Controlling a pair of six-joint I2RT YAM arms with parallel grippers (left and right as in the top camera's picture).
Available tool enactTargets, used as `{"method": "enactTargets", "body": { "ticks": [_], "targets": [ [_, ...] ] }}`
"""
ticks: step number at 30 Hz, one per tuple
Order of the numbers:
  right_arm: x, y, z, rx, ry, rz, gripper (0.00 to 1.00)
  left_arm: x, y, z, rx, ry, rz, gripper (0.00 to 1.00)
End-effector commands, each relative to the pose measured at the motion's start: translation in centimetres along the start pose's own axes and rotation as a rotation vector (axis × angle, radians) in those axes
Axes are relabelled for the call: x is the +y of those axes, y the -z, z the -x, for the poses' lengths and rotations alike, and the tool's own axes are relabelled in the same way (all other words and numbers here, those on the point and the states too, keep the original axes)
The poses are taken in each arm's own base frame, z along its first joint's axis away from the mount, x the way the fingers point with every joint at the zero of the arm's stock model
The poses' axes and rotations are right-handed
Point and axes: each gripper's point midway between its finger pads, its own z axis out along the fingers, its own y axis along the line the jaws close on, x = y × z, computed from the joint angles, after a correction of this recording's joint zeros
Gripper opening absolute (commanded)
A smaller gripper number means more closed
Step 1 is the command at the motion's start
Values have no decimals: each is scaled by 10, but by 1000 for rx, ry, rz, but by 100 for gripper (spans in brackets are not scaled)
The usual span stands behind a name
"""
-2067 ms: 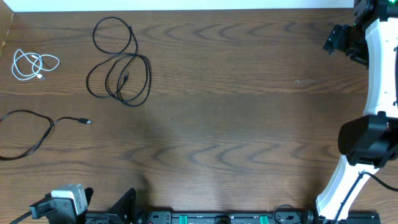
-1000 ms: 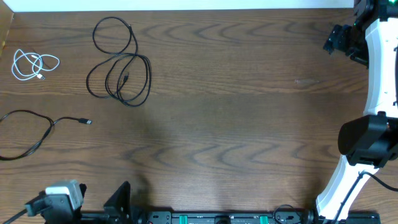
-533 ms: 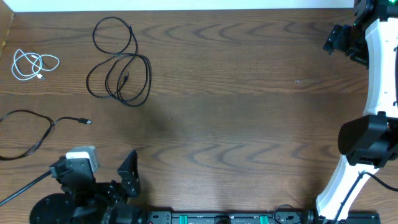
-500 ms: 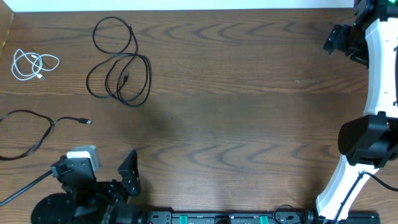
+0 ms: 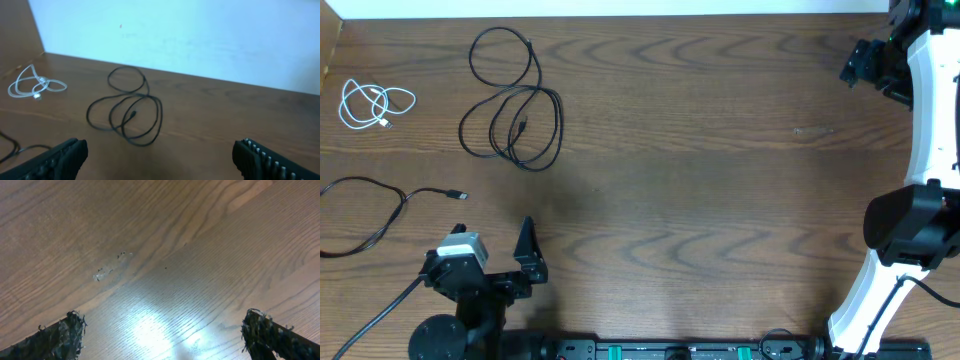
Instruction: Untangle cables
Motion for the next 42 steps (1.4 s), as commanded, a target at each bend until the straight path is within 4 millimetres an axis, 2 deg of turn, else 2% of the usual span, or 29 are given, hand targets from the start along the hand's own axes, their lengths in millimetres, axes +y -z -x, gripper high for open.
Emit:
{"method": "enactTargets", "body": {
  "ticks": [1,10,27,32,36,42],
  "targets": [
    [-1,-1,1,-4,15,-15,99,10,-6,-6,-27,-9,46,98],
    [-1,-1,1,-4,15,-15,99,21,-22,-27,-72,-4,74,98],
    [-1,-1,1,-4,15,-15,99,21,-47,-34,-186,-4,39,98],
    [-1,-1,1,-4,15,-15,99,23,-56,-40,-205,33,37,98],
    [-1,-1,1,-4,15,-15,99,31,-63,-47,-227,129,63,98],
    [-1,-1,1,-4,15,-15,99,34,-72,-60,-239,153,57,98]
  ]
}}
